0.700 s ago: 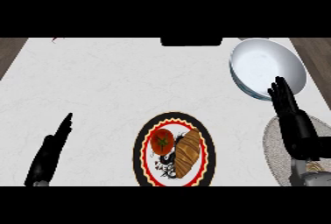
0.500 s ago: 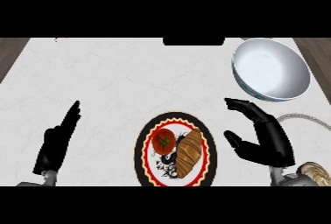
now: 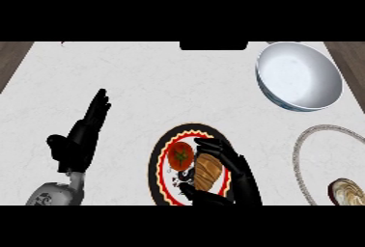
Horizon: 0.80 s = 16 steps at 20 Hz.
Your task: Pick the tomato from the plate and place it in the bowl
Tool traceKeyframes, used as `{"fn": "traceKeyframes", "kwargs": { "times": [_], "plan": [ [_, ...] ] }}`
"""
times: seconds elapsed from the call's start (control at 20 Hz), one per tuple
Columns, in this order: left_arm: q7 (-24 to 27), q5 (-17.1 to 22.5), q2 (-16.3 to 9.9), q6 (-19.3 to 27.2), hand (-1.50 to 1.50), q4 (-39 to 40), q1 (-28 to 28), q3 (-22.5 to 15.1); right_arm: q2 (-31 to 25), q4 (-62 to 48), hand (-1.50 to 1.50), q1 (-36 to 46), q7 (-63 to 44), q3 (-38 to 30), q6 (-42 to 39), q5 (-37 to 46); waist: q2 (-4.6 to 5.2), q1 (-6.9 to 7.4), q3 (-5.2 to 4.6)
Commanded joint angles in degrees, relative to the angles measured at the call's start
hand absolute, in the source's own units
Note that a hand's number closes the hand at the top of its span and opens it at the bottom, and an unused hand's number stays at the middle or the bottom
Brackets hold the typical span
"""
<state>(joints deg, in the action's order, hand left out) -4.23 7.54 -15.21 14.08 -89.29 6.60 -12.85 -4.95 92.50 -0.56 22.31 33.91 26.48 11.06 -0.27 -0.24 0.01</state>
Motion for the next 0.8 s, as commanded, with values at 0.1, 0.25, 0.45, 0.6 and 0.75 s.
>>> {"fn": "traceKeyframes", "kwargs": {
  "times": [0.1,0.25,0.45,0.6,0.75],
  "plan": [
    [1.6,1.4,-0.7,-2.1,0.00,-0.2,0.0,2.1,4.8,-3.3,-1.50,-8.1,19.9,11.7,14.5,1.9,0.19,0.17,0.05],
    [2.1,-0.8,4.0,-0.4,0.00,3.8,3.2,0.4,3.3,5.6,-1.50,-8.9,7.7,11.2,16.8,11.0,0.16,-0.44,-0.05],
    [-1.7,0.4,1.3,-1.9,0.00,0.6,3.9,2.5,0.6,12.5,-1.50,-9.6,-10.9,11.0,16.3,23.2,0.04,-0.46,-0.13],
    [1.2,-1.2,3.7,-1.0,0.00,3.3,3.3,2.3,4.0,12.2,-1.50,-7.8,-20.6,11.9,11.6,30.1,0.21,-0.09,-0.09],
    [-0.6,-2.8,4.3,-0.2,0.00,2.5,4.3,0.8,2.4,17.2,-1.50,-6.5,-30.6,9.7,2.6,30.6,0.20,-0.11,-0.09]
  ]
}}
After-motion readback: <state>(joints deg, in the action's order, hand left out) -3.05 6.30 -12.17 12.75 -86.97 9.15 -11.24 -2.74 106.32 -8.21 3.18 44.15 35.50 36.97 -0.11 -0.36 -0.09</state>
